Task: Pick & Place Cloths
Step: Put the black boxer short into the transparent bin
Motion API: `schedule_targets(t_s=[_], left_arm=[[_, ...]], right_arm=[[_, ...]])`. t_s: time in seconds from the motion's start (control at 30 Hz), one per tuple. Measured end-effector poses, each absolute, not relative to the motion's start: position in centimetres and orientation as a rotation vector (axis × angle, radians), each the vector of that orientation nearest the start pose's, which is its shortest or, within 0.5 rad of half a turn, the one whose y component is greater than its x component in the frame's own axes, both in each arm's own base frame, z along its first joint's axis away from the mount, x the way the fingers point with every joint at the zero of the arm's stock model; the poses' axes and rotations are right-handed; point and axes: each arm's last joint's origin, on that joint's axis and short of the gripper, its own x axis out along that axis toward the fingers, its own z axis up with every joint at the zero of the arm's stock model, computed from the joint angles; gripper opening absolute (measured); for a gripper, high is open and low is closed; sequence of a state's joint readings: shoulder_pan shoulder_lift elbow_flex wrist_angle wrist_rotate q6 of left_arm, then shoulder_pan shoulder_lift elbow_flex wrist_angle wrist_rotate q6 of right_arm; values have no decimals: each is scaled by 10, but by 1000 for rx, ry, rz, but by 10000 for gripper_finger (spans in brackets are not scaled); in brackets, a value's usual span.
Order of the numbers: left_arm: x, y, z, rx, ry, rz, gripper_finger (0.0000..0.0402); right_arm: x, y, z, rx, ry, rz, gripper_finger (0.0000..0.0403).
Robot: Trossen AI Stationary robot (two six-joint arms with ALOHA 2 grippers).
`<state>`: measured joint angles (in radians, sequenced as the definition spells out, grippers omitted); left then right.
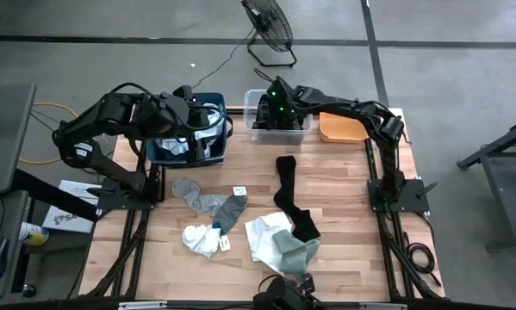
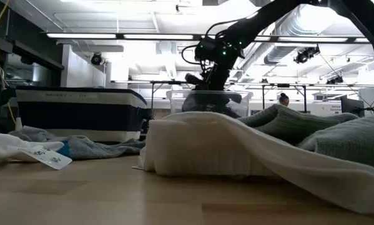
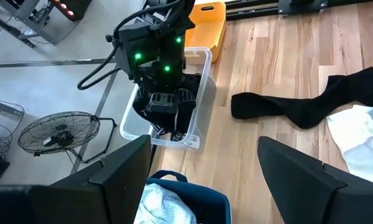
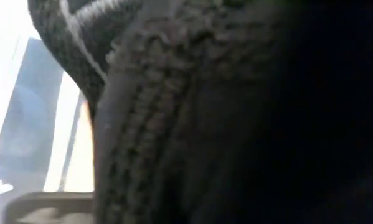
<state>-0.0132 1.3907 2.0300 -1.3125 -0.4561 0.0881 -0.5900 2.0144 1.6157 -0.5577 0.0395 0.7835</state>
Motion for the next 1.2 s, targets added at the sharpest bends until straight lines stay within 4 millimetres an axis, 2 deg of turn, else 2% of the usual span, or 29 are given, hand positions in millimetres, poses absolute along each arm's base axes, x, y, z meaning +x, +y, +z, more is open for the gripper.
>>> schedule_targets(t_s=[0.27, 0.4, 0.63, 0.9, 1.2], left_arm=[[207, 10, 499, 241, 679, 397, 290], [207, 10, 499, 241, 679, 397, 290], [207, 10, 499, 227, 676, 401, 290], [207, 10, 499, 227, 676, 401, 290], [207, 10, 499, 226, 676, 400, 290]], right_arm=[[363, -251, 226, 1047, 648, -790, 211], [364, -258, 230, 1109, 593, -679, 249], [362, -260, 240, 1104, 540, -670, 253], [344, -251, 279, 1003, 475, -772, 252], [326, -239, 307, 940, 474, -802, 252]])
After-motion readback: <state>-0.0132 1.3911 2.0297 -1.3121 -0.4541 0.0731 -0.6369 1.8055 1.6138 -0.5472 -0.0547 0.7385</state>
